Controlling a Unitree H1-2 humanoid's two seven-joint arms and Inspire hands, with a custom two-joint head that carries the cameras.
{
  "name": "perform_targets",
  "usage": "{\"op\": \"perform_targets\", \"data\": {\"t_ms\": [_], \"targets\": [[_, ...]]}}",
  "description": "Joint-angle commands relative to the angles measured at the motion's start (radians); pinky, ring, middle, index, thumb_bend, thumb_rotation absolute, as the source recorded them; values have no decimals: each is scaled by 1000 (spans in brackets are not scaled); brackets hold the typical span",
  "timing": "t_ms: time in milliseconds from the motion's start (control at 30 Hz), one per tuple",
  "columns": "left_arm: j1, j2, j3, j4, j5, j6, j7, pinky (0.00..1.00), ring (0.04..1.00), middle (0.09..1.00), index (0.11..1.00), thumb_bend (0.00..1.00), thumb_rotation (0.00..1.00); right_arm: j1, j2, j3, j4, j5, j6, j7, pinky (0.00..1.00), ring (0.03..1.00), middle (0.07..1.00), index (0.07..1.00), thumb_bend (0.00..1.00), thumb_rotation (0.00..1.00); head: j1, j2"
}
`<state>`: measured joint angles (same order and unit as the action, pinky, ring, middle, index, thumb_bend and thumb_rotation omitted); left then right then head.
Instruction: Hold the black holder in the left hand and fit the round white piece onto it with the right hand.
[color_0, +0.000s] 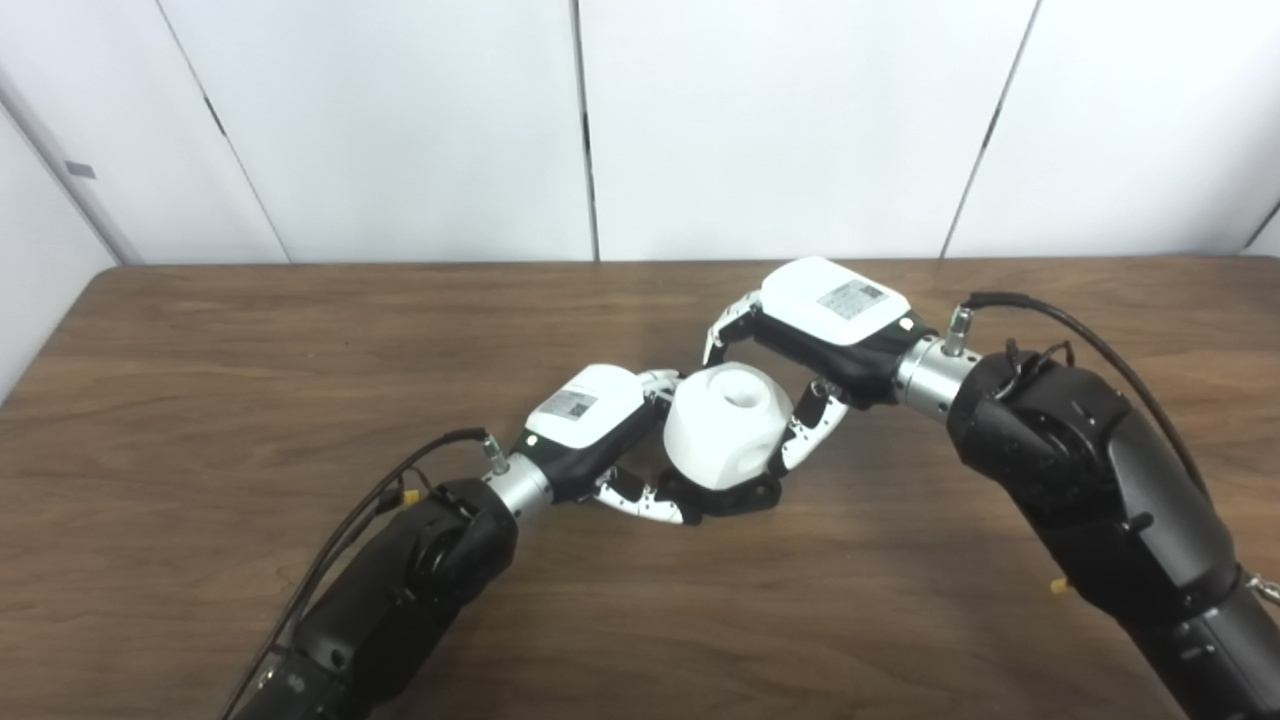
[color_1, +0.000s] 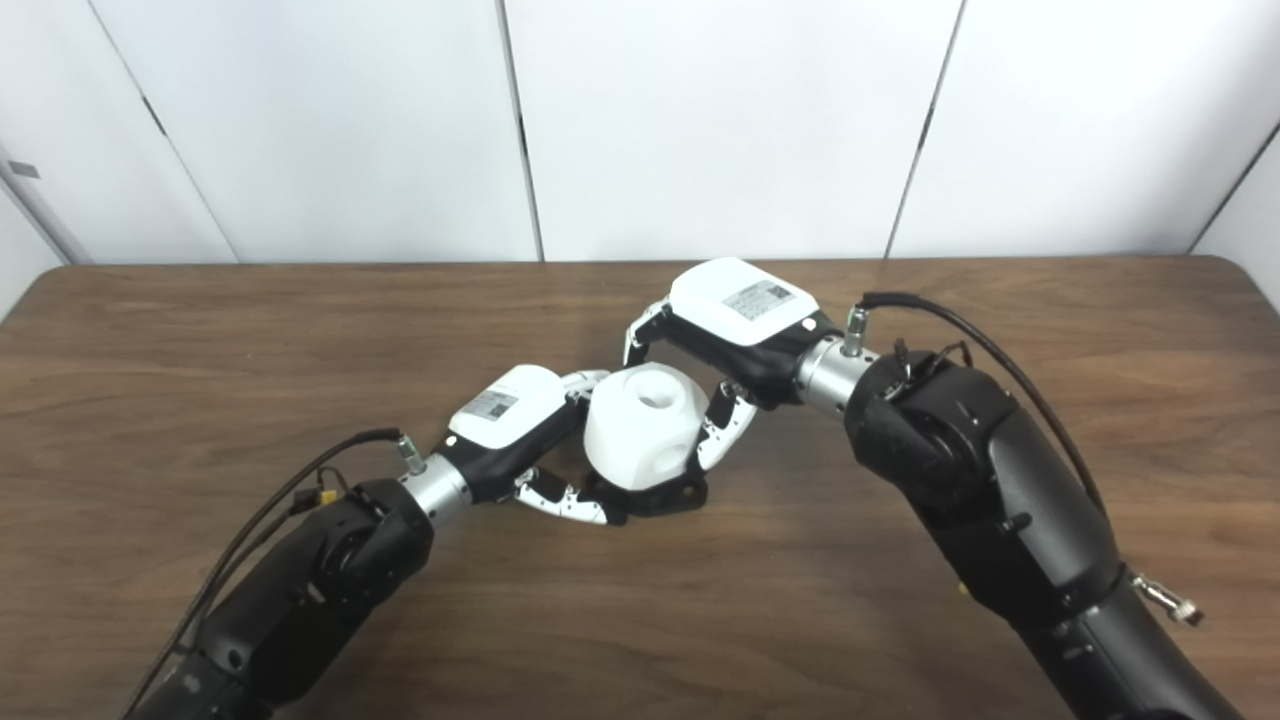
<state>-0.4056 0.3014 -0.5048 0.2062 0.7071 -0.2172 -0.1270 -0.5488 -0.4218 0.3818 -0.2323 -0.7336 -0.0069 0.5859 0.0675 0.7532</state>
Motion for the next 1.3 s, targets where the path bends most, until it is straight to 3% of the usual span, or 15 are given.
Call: {"op": "perform_targets", "data": {"t_ms": [0,767,1267], "targets": [[24,-10,-47,43,36,37,-78,733,900,859,483,524,68,-58,4,-7,-14,3,-23,-6,721,770,716,481,525,141,1,2],[33,-6,-48,22,28,45,-83,729,902,854,482,524,68,-71,-3,23,42,-4,-69,2,737,757,707,482,526,138,-1,16],[40,0,-44,4,9,60,-102,731,905,862,482,525,65,-94,-38,12,45,13,-98,29,756,770,701,481,525,137,-13,29]]}}
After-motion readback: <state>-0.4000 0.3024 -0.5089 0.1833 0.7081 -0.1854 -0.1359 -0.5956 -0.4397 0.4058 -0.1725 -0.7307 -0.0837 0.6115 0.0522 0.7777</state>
